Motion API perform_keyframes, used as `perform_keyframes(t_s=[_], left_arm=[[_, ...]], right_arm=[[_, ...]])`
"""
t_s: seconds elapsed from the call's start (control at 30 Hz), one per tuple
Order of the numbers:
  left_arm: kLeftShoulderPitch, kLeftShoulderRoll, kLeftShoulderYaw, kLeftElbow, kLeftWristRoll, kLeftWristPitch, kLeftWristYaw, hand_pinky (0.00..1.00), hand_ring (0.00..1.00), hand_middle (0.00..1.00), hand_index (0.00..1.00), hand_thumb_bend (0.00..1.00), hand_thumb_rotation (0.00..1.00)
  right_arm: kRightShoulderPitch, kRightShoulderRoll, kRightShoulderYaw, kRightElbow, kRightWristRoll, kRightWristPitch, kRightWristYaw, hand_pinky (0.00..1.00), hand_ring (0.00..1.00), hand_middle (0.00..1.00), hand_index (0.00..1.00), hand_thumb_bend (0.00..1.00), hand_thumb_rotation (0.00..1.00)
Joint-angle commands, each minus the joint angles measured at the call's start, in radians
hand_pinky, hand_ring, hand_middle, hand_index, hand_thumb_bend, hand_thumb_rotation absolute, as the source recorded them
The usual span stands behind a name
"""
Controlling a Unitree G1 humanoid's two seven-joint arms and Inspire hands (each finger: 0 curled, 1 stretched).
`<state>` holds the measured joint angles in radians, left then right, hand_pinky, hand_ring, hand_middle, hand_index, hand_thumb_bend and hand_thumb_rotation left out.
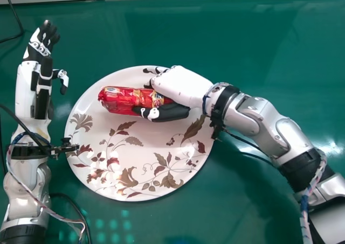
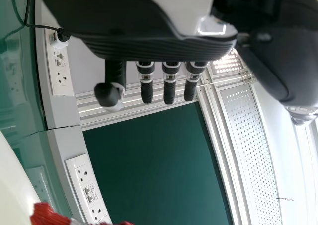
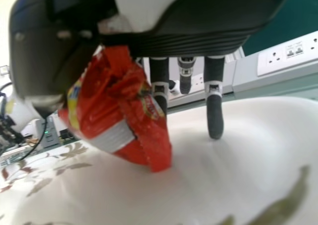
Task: Pick up biscuit and place it in the plate
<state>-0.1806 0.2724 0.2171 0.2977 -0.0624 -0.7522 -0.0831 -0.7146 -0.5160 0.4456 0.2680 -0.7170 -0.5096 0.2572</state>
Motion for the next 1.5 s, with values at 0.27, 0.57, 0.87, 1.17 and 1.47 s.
perform_keyframes(t_s=[0.27, 0.57, 0.87, 1.17, 1.47], left_arm=[[0.076, -0.04, -0.014, 0.072, 0.013, 0.001, 0.003, 0.0, 1.0, 1.0, 1.0, 1.0, 0.87], [0.07, -0.041, -0.016, 0.074, 0.017, 0.001, 0.005, 0.0, 1.0, 1.0, 1.0, 1.0, 0.87], [0.076, -0.047, -0.016, 0.079, 0.02, -0.003, 0.01, 0.0, 1.0, 1.0, 1.0, 1.0, 0.87], [0.079, -0.062, -0.026, 0.057, 0.027, 0.033, 0.019, 0.0, 1.0, 1.0, 1.0, 1.0, 0.87], [0.053, -0.054, -0.029, 0.116, 0.027, -0.001, 0.005, 0.0, 1.0, 1.0, 1.0, 1.0, 0.88]], right_arm=[[0.02, -0.028, -0.011, 0.008, -0.052, -0.038, -0.069, 0.72, 0.93, 1.0, 1.0, 1.0, 0.81], [0.023, -0.037, -0.033, -0.019, -0.02, -0.007, -0.026, 0.74, 0.93, 1.0, 1.0, 1.0, 0.84], [0.121, -0.084, -0.205, -0.253, 0.151, 0.181, 0.122, 0.81, 0.94, 0.99, 0.97, 1.0, 0.82], [0.309, -0.124, -0.442, -0.595, 0.281, 0.502, 0.244, 0.75, 0.87, 0.92, 0.9, 1.0, 0.64], [0.5, -0.074, -0.599, -0.696, 0.384, 0.528, 0.153, 0.74, 0.86, 0.9, 0.92, 0.95, 0.56]])
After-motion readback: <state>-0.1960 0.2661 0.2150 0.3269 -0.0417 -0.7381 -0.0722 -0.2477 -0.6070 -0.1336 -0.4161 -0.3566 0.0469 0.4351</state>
